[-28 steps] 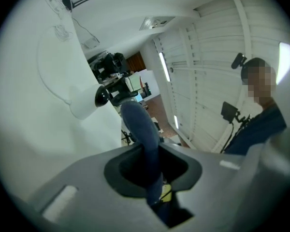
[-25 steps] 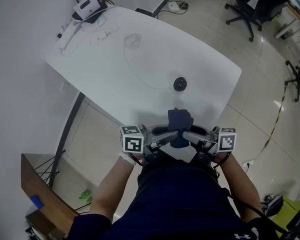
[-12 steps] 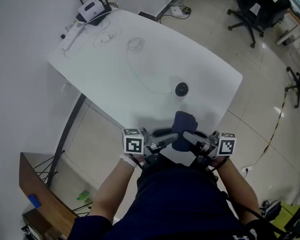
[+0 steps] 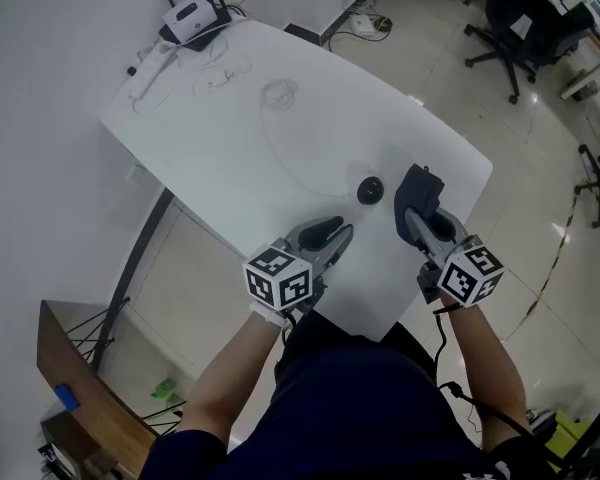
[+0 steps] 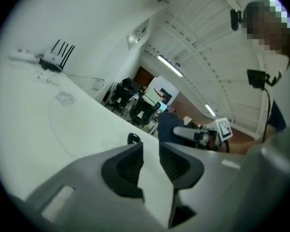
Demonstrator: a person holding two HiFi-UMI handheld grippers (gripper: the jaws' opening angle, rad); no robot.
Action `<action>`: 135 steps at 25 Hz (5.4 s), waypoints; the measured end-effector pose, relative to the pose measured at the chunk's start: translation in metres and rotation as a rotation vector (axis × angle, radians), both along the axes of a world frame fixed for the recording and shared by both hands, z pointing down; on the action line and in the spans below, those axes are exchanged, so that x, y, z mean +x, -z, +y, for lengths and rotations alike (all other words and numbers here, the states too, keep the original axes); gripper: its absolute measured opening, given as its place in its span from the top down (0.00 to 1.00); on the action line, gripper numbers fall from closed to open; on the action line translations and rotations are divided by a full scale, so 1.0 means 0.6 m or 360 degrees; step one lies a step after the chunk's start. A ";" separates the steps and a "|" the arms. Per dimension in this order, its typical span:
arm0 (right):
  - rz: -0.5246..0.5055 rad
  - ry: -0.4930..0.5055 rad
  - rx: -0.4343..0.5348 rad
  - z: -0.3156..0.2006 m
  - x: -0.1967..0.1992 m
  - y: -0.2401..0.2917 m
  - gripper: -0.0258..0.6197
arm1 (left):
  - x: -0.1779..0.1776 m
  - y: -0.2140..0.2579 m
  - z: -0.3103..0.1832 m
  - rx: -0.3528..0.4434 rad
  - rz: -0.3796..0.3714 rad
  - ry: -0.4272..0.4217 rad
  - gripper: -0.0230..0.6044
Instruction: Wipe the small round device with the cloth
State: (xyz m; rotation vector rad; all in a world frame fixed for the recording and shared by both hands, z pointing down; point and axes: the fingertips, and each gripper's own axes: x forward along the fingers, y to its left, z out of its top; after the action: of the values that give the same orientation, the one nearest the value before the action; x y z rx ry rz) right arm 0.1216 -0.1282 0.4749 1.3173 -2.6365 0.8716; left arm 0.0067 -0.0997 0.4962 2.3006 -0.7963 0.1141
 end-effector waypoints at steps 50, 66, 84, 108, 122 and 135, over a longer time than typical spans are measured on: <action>0.0043 0.0122 -0.0488 -0.132 -0.015 -0.247 0.84 | 0.066 -0.084 -0.090 0.0128 -0.0573 -0.0080 0.69; 0.0275 -0.0020 -0.0024 -0.088 -0.023 -0.077 0.84 | 0.032 -0.048 -0.065 0.0159 -0.0516 0.0018 0.69; 0.0098 -0.0055 -0.0059 -0.090 -0.042 -0.091 0.84 | 0.035 -0.061 -0.102 0.0107 -0.0335 -0.0030 0.68; 0.0193 -0.0254 -0.0465 -0.040 0.013 -0.206 0.85 | 0.035 -0.062 -0.042 0.0042 -0.0313 0.0009 0.69; 0.0223 0.0024 -0.0034 -0.049 -0.121 -0.057 0.85 | -0.002 -0.033 -0.018 0.0068 -0.0262 0.0098 0.70; -0.0106 -0.0212 -0.0317 -0.045 -0.031 -0.108 0.85 | 0.025 -0.045 -0.092 0.0038 -0.0259 0.0066 0.71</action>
State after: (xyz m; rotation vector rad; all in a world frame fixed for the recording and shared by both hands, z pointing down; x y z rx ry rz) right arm 0.1028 -0.1550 0.5399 1.4476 -2.4530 1.1817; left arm 0.0219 -0.1547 0.5234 2.3174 -0.9315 0.2771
